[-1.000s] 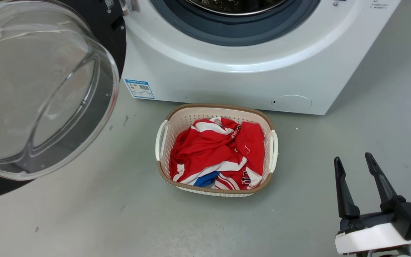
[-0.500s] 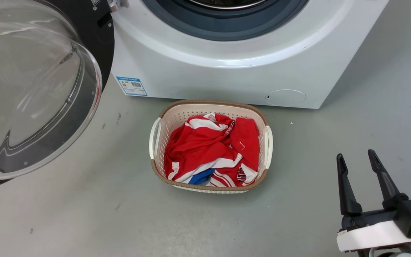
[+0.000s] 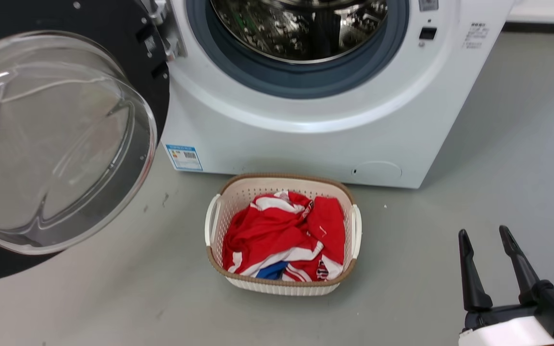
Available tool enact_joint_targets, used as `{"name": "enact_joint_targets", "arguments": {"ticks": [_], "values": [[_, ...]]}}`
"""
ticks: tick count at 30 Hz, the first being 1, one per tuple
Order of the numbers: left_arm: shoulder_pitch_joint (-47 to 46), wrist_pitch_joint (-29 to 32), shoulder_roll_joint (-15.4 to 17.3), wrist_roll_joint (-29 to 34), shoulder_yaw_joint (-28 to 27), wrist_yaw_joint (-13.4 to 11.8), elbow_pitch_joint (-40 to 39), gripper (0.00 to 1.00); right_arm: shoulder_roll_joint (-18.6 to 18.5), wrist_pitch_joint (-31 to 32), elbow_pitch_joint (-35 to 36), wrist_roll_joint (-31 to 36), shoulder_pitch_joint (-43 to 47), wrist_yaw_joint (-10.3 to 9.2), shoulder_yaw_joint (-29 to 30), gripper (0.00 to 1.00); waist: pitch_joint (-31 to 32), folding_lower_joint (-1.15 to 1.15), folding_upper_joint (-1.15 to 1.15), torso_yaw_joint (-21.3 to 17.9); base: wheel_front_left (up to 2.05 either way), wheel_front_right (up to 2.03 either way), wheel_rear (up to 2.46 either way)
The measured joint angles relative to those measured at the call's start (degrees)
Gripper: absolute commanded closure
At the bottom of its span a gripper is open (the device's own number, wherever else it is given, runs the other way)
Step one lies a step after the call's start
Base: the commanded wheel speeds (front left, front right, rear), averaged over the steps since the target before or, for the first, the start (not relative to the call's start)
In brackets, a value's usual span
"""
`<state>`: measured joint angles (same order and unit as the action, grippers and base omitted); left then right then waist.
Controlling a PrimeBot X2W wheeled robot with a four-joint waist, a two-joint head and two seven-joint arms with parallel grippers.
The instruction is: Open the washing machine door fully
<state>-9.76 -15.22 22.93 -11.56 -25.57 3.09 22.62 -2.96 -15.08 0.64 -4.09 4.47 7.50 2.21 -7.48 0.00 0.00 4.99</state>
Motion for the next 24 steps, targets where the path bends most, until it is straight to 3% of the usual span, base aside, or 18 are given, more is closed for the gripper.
{"name": "enact_joint_targets", "arguments": {"ticks": [12, 24], "values": [[6.6, 0.0, -9.4, 7.0, 9.6, -0.1, -16.4, 1.00, 0.0, 0.0, 0.6, -0.4, 3.3, 0.00, 0.3, 0.00, 6.6, 0.00, 0.00, 0.4, 0.00, 0.00, 0.00], [10.6, 0.0, -16.0, 7.4, 18.5, 1.3, -20.9, 1.00, 0.0, 0.0, 2.6, -1.1, 4.6, 0.01, -0.1, 0.00, 7.9, 0.00, 0.00, -1.4, 0.00, 0.00, 0.00]]}}
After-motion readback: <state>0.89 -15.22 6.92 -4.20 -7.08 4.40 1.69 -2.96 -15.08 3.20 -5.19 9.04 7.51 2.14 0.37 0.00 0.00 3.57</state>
